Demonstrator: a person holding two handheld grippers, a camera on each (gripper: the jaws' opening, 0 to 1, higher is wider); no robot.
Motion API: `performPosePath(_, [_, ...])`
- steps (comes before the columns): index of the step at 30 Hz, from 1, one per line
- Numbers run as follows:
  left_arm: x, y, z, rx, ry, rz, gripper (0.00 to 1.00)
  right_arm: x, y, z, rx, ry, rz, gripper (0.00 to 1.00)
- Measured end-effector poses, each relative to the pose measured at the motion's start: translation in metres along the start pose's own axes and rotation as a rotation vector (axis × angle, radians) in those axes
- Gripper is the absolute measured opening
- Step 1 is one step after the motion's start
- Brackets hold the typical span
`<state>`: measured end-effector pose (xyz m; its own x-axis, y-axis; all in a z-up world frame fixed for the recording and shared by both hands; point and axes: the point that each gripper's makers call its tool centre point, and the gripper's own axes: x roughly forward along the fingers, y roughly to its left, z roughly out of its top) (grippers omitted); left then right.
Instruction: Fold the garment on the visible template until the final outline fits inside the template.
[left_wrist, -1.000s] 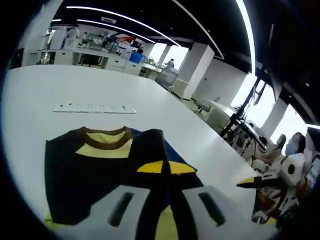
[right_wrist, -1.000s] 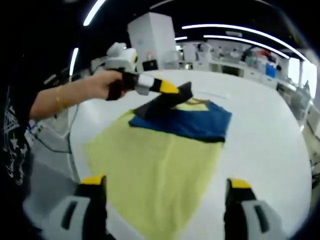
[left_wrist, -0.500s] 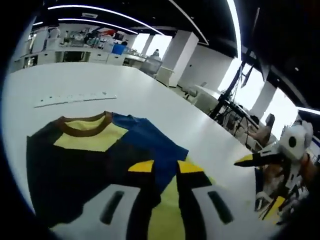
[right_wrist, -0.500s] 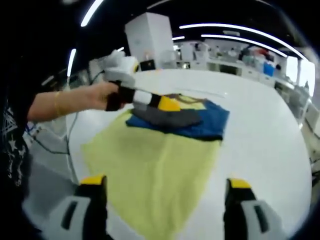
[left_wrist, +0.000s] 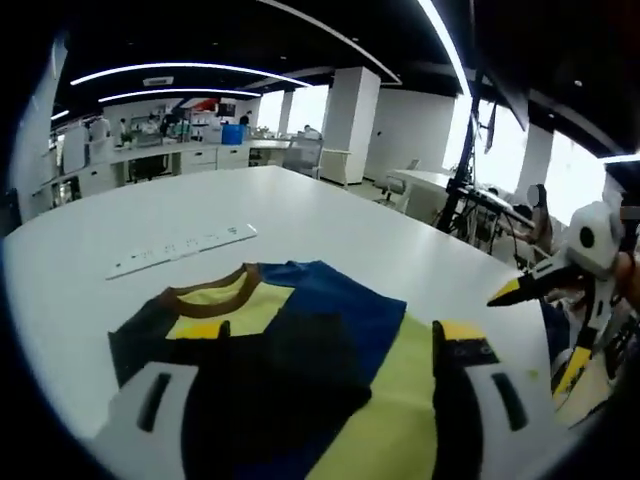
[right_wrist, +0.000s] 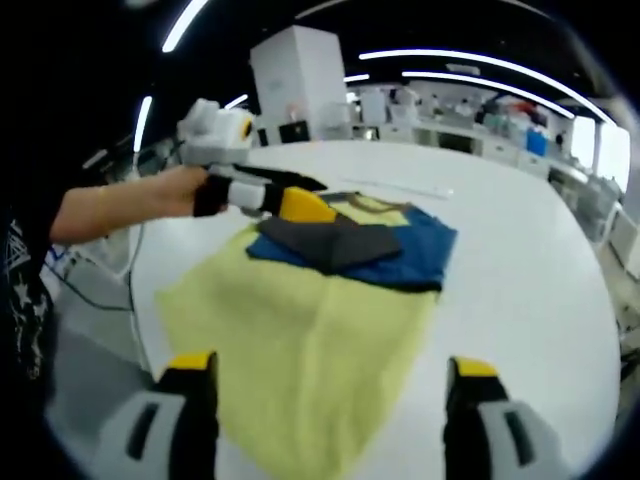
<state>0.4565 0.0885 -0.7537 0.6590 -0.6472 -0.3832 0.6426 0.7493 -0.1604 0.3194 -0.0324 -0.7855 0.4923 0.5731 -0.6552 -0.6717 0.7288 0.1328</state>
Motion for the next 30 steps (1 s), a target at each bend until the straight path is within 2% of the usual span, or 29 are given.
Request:
performPosePath(6, [-0.018, 0.021, -0.002, 0.031, -0.001, 0.050, 0.99, 0.008, -0.002, 0.012, -0.027, 0.004, 0.006, 0.90])
performPosePath(10, [-0.031, 0.030, -0.004, 0.037, -0.007, 0.066, 0.99, 0.014, -0.003, 0.027, -0.032, -0.014, 0.007, 0.90])
performPosePath(12, [-0.038, 0.037, -0.004, 0.050, -0.012, 0.098, 0.99, 0.018, -0.004, 0.035, -0.031, -0.024, 0.007, 0.89])
performPosePath(18, [-0.057, 0.052, -0.013, 0.050, -0.004, 0.136, 0.99, 0.033, 0.000, 0.057, -0.041, -0.056, 0.023, 0.85])
performPosePath(26, [-0.082, 0.072, -0.019, 0.040, -0.026, 0.192, 0.89, 0.059, 0.001, 0.081, -0.064, -0.080, 0.036, 0.78])
performPosePath(30, [-0.093, 0.083, -0.028, 0.057, -0.004, 0.216, 0.83, 0.070, 0.006, 0.090, -0.085, -0.081, 0.045, 0.73])
